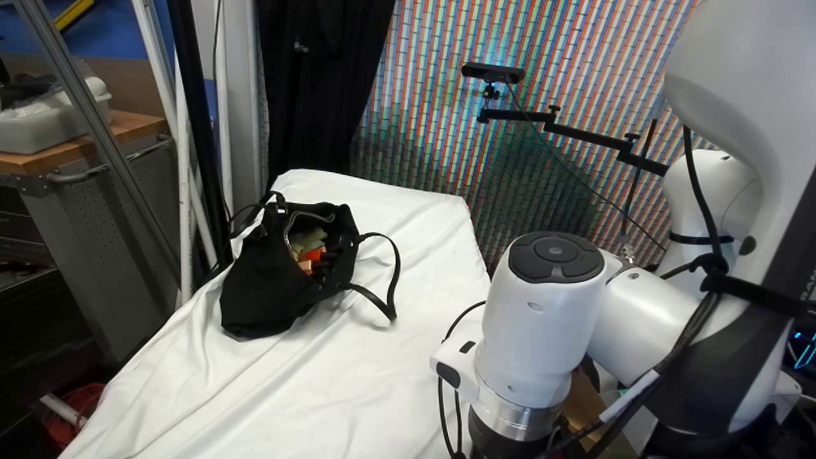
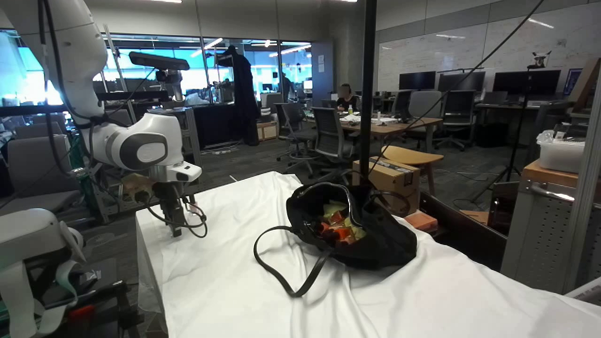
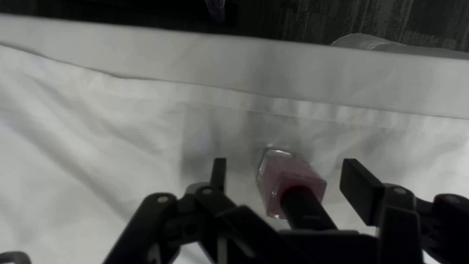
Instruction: Pick up all the nail polish on the table and put them in the bag
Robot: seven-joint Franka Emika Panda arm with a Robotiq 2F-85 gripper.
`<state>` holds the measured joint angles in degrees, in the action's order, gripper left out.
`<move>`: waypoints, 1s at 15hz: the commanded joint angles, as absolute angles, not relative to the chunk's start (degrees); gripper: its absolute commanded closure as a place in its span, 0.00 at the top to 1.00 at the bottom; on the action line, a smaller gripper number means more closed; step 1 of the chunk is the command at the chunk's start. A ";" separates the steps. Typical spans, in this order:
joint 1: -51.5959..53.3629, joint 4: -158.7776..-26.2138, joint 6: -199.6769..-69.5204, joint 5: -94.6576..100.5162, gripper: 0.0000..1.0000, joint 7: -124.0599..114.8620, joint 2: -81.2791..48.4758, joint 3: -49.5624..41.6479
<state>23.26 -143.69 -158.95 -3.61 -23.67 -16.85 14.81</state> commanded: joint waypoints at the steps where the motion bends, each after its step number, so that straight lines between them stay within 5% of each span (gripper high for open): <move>1: 24.90 -142.58 -158.67 -2.16 0.51 -25.29 -18.34 13.55; 6: 25.49 -142.47 -158.45 -1.29 0.18 -26.11 -18.31 13.06; 15: 28.67 -142.51 -155.36 6.31 0.16 -34.86 -14.88 7.58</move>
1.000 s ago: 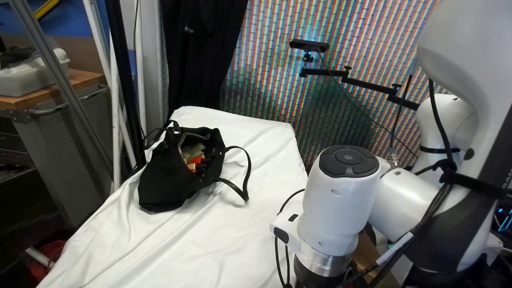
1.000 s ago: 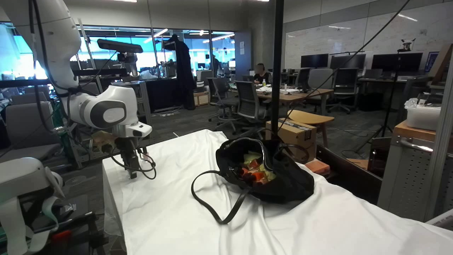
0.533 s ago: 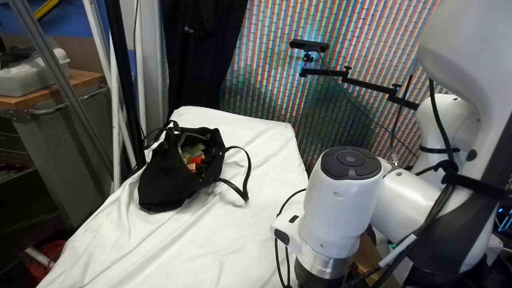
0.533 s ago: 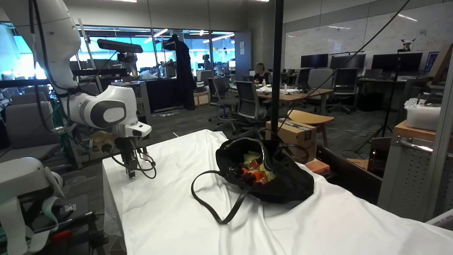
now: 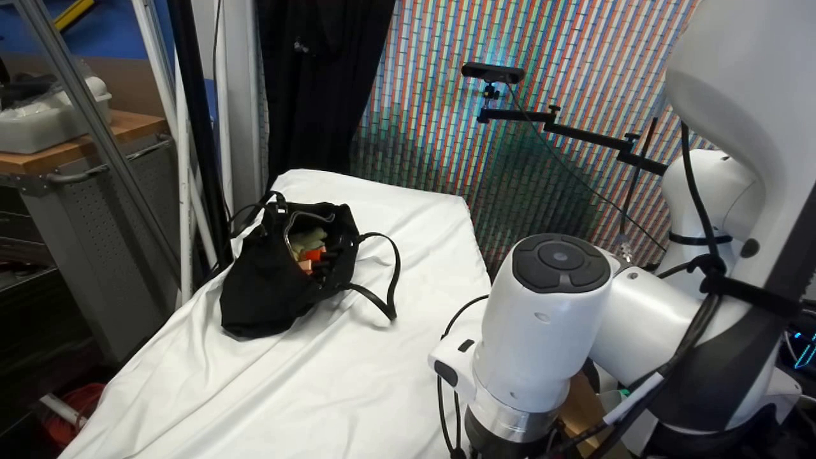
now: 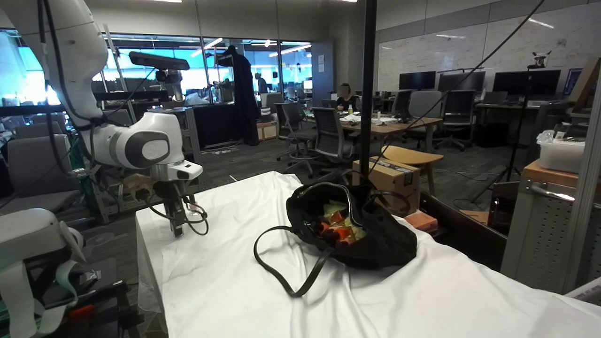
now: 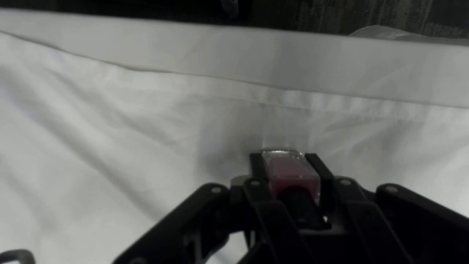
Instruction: Pick up all the nail polish on the table and put them in the bag
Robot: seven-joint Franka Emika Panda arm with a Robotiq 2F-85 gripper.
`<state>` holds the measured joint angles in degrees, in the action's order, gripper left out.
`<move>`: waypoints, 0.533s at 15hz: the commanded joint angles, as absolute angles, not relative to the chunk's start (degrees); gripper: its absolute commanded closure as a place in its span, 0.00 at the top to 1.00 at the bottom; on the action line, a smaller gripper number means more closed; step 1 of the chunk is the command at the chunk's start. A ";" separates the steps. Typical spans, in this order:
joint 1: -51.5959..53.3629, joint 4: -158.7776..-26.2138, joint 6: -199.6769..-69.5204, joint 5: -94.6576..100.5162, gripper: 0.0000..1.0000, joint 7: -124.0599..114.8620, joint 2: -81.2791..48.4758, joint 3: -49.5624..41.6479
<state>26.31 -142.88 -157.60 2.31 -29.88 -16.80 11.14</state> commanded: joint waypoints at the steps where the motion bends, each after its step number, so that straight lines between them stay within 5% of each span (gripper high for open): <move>1: 28.99 -142.50 -155.03 7.83 0.16 -36.59 -14.32 6.49; 8: 26.59 -139.29 -152.97 14.84 0.16 -46.29 -12.32 2.52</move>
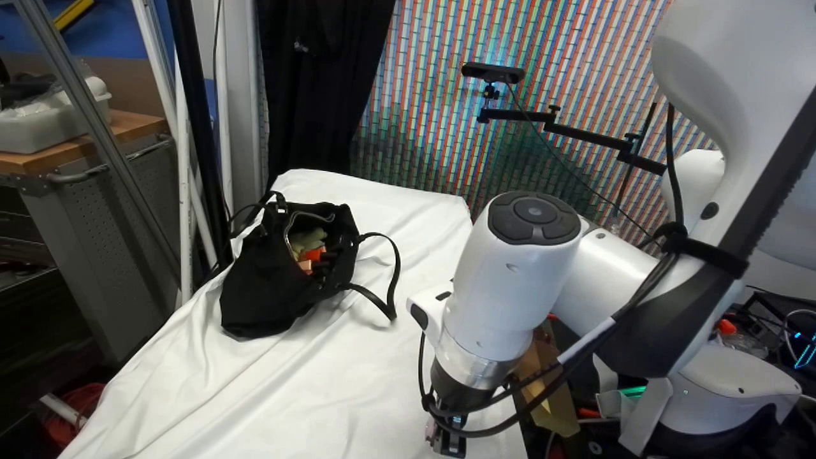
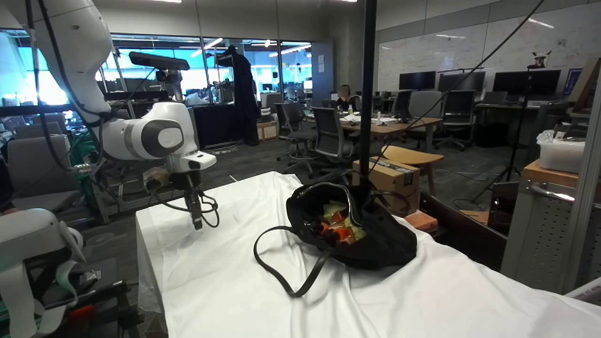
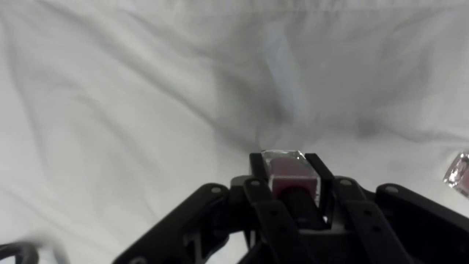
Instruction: Pick up all the nail polish on the table and put them in the bag
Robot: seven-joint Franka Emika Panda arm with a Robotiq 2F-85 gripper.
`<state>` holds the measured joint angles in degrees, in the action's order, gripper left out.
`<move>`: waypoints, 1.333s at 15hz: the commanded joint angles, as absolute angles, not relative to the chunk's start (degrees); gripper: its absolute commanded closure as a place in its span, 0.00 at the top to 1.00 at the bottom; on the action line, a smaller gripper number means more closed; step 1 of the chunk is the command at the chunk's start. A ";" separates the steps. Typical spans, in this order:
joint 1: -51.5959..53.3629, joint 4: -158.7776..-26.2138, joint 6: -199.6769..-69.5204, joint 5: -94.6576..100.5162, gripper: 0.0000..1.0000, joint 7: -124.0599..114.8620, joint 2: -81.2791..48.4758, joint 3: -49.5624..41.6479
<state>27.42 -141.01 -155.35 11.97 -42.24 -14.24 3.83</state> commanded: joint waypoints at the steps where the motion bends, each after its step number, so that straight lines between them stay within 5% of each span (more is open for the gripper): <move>1: 25.89 -138.61 -152.69 15.49 0.16 -46.73 -12.24 2.19; 20: 8.22 -117.83 -150.04 17.45 0.16 -35.63 -18.08 -6.14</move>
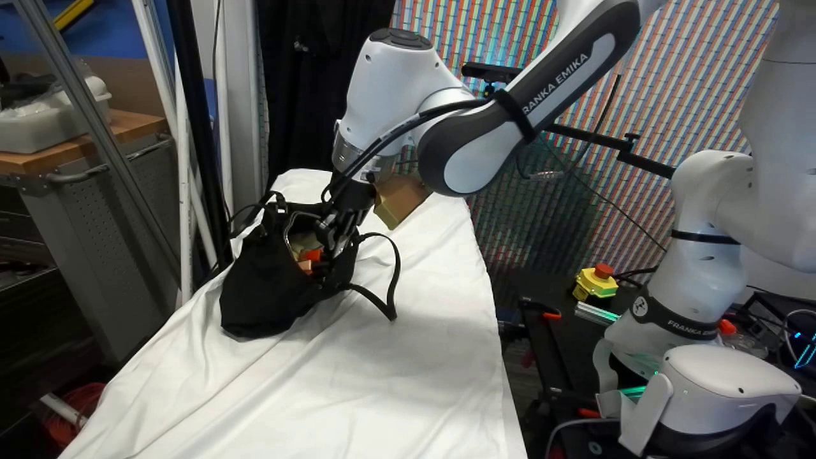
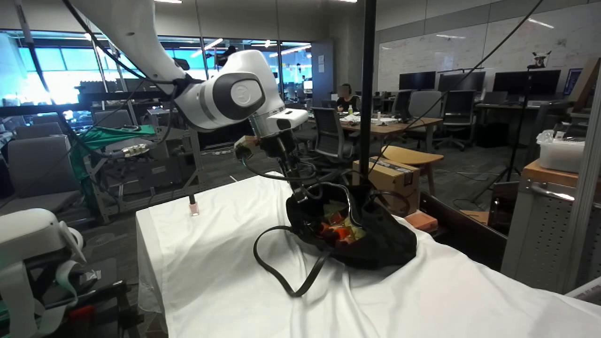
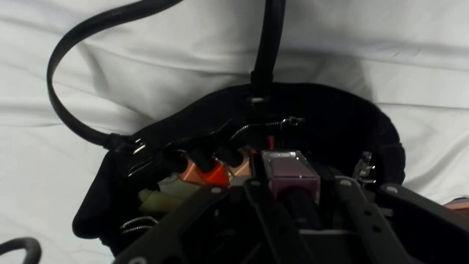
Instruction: Pick up all the nail polish on the table and put them in the bag
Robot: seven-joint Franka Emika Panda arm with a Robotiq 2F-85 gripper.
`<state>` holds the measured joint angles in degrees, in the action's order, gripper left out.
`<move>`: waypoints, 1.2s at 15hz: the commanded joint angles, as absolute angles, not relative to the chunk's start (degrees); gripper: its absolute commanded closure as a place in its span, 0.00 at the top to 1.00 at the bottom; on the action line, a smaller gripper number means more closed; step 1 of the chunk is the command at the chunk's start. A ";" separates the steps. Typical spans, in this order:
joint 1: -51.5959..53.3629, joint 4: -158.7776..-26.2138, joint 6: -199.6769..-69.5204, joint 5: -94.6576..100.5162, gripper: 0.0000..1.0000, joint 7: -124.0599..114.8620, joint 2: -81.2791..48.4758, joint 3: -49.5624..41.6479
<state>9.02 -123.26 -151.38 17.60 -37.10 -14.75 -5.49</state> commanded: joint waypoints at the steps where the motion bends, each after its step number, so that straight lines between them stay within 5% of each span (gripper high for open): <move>1: 8.03 -116.26 -149.84 17.45 0.16 -35.77 -19.29 -6.50; 9: 7.27 -105.75 -146.83 14.41 0.16 -32.89 -27.76 -7.04; 10: 7.32 -104.75 -146.49 14.20 0.44 -32.77 -28.68 -7.15; 11: 7.46 -103.79 -146.14 14.17 0.48 -32.77 -29.53 -7.35; 12: 7.48 -102.83 -145.35 13.80 0.69 -32.64 -30.24 -7.36; 18: 7.60 -100.59 -143.32 12.98 0.99 -32.22 -31.57 -7.79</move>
